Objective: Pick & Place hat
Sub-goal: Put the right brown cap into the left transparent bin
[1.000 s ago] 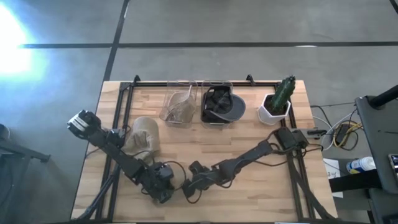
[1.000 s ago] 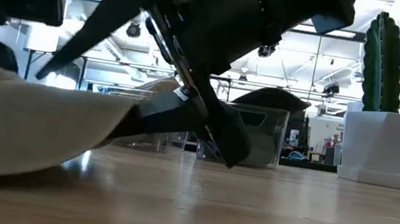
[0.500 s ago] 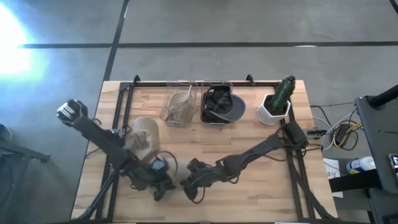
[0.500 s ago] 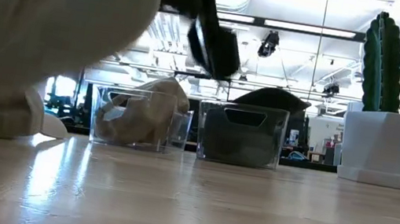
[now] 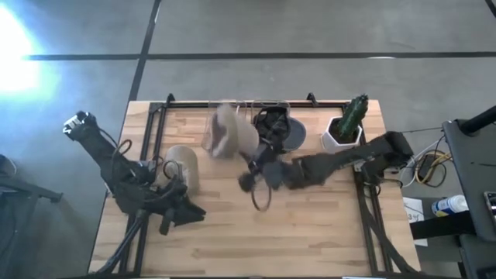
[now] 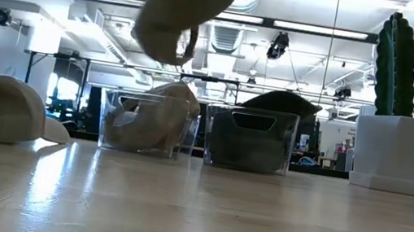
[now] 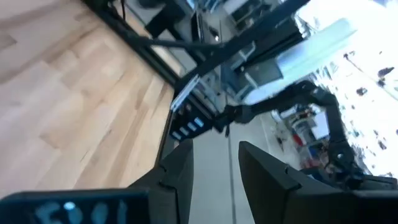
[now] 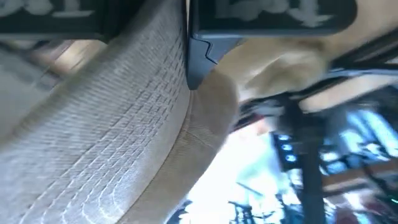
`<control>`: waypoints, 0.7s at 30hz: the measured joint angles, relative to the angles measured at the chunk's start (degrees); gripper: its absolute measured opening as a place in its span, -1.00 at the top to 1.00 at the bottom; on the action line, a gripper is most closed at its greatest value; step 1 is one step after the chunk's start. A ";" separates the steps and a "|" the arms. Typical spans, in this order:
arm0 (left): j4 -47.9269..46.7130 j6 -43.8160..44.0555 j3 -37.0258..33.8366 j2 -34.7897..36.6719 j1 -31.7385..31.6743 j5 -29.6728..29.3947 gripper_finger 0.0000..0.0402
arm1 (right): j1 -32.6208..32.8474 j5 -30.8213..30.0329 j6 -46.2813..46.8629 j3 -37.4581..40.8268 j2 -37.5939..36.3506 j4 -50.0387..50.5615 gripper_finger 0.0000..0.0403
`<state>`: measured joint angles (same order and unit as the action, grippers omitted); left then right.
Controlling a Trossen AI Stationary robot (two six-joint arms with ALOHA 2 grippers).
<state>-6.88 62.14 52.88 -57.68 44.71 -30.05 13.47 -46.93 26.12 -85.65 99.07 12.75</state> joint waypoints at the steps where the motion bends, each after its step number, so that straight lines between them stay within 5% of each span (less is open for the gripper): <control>1: -0.06 -0.02 -0.17 0.15 0.00 -0.65 0.40 | -1.51 0.12 -2.76 -0.52 -0.04 -0.01 0.93; 9: -6.59 3.64 -0.61 -1.17 0.04 -3.59 0.40 | -12.04 1.96 -19.60 -9.27 4.00 0.02 0.93; 13: -11.25 7.56 -0.68 -2.24 0.07 -5.19 0.40 | -15.39 7.56 -25.09 -16.86 11.09 10.86 0.93; 21: -13.58 12.91 -1.57 -3.45 0.10 -6.06 0.40 | -17.59 9.00 -32.12 -39.84 29.36 33.58 0.93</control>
<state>-20.47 75.05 51.31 -61.13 44.81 -36.11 -4.12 -37.93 -6.00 -125.48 128.42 46.33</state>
